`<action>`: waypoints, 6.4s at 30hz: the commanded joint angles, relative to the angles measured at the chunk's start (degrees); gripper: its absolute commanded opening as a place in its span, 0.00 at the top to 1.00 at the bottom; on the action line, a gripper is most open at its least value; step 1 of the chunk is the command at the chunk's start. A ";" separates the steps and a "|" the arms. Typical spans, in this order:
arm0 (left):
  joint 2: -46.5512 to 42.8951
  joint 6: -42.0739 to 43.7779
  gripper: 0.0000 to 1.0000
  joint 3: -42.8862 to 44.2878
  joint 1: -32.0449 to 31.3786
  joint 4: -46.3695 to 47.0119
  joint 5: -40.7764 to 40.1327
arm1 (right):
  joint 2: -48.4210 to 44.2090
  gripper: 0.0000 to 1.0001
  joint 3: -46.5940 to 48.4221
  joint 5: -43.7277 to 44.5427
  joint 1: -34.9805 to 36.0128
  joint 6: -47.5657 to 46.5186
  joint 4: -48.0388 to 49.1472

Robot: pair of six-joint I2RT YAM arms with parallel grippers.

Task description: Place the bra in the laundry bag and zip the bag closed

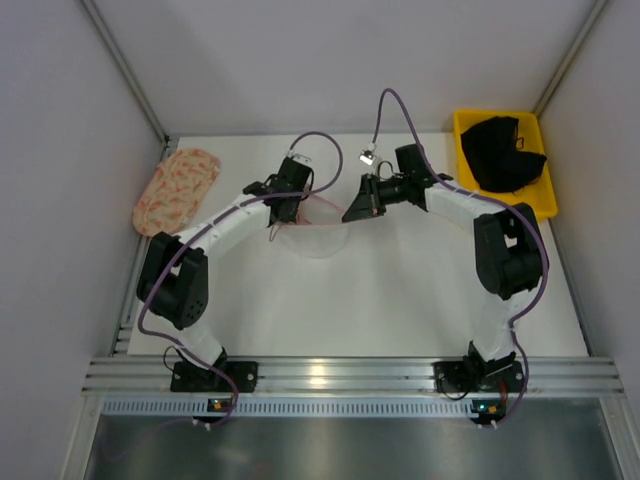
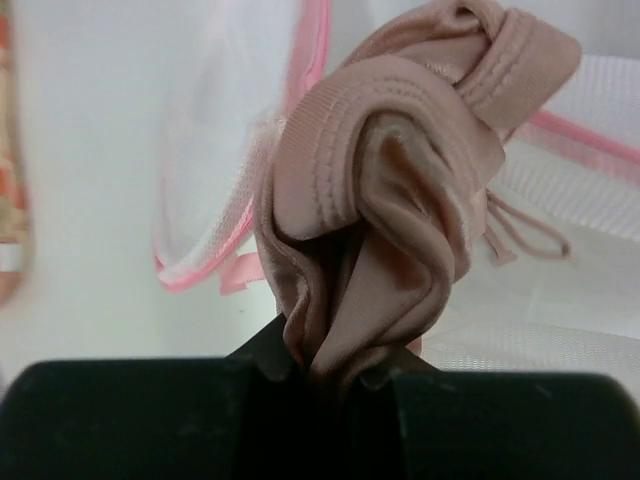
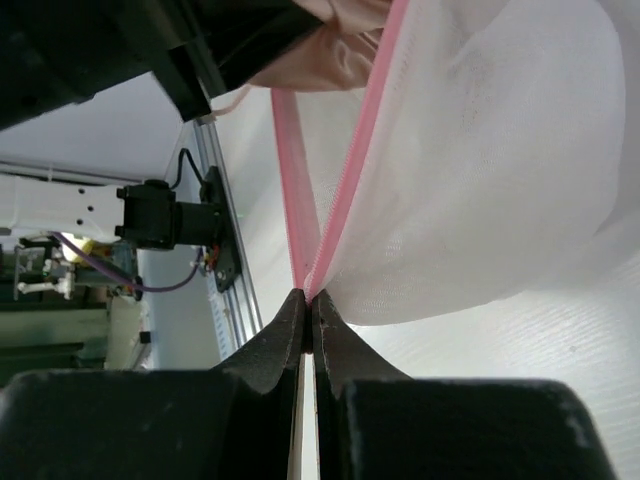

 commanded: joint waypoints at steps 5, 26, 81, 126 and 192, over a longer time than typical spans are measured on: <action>2.34 8.46 1.00 0.29 -7.26 -1.66 -5.95 | 0.06 1.00 -1.10 0.30 -0.05 8.89 10.10; -0.44 -0.59 0.64 -1.46 -6.82 2.38 16.21 | 3.05 1.00 -0.57 8.13 -1.02 4.41 2.89; 2.65 -0.18 1.00 -4.70 0.02 1.42 2.69 | -5.48 1.00 2.33 9.01 -3.83 3.18 -3.00; 2.89 -10.79 1.00 -3.66 -5.59 18.20 41.88 | -4.68 1.00 7.50 9.34 -2.95 -8.37 -18.84; -1.25 -14.91 0.25 -13.67 23.68 3.95 46.09 | -5.56 1.00 -1.44 12.70 -11.83 -12.55 -18.46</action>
